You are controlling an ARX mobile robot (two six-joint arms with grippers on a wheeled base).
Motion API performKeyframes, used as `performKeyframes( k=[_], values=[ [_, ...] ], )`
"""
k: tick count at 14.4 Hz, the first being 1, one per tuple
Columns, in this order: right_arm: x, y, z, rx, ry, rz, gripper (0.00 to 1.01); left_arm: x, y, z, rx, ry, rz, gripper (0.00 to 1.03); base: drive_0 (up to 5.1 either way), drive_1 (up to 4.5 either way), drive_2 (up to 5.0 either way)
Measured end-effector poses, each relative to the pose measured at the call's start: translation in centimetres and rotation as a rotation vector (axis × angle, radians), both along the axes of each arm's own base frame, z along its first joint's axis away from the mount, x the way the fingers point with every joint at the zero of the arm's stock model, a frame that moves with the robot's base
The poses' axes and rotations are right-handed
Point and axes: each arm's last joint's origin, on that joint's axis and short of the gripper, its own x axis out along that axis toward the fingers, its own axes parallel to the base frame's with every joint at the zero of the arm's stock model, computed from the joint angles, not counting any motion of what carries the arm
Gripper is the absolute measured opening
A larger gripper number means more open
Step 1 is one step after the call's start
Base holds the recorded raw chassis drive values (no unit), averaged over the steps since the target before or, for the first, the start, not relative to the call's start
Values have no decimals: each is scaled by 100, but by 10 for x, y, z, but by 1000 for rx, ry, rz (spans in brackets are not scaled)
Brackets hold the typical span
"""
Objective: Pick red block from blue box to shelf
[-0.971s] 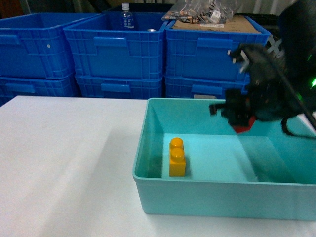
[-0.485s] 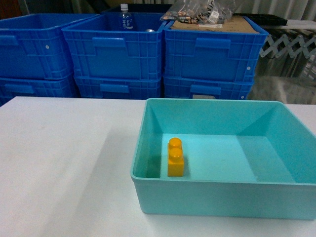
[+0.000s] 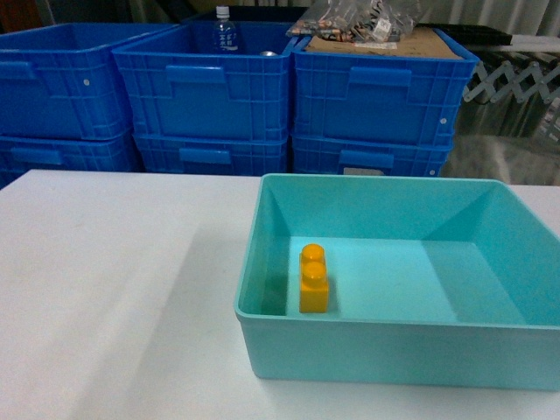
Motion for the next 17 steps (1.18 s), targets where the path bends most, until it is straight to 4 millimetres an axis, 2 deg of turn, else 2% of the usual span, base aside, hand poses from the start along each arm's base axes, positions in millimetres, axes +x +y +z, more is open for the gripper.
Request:
performKeyframes(
  k=[2,3,4,8,10,12,13,14,17],
  values=[
    [2,-1,1,3,-6,8,28,0,0,0,0,0,0,98,0,0,0],
    [-3,-2,5,-33,-136,7,28,0,0,0,0,0,-1,98,0,0,0],
    [-10,-3,4,-51,-166,7,28,0,0,0,0,0,0,98,0,0,0],
    [-60,-15,-26,-94,-156,-2,28,0,0,0,0,0,0,98,0,0,0],
    [-79,-23,-36,-101,-155,-8,28,0,0,0,0,0,0,98,0,0,0],
    [-95,-23,-42,-100,-159,-4,28,0,0,0,0,0,0,98,0,0,0],
    [-101,-22,-47,-68,-66,5,28,0,0,0,0,0,0,98,0,0,0],
    [-103,-22,-48,-15,-13,1,28,0,0,0,0,0,0,98,0,0,0],
    [-102,-22,-49,28,-4,-5,28,0,0,0,0,0,0,98,0,0,0]
  ],
)
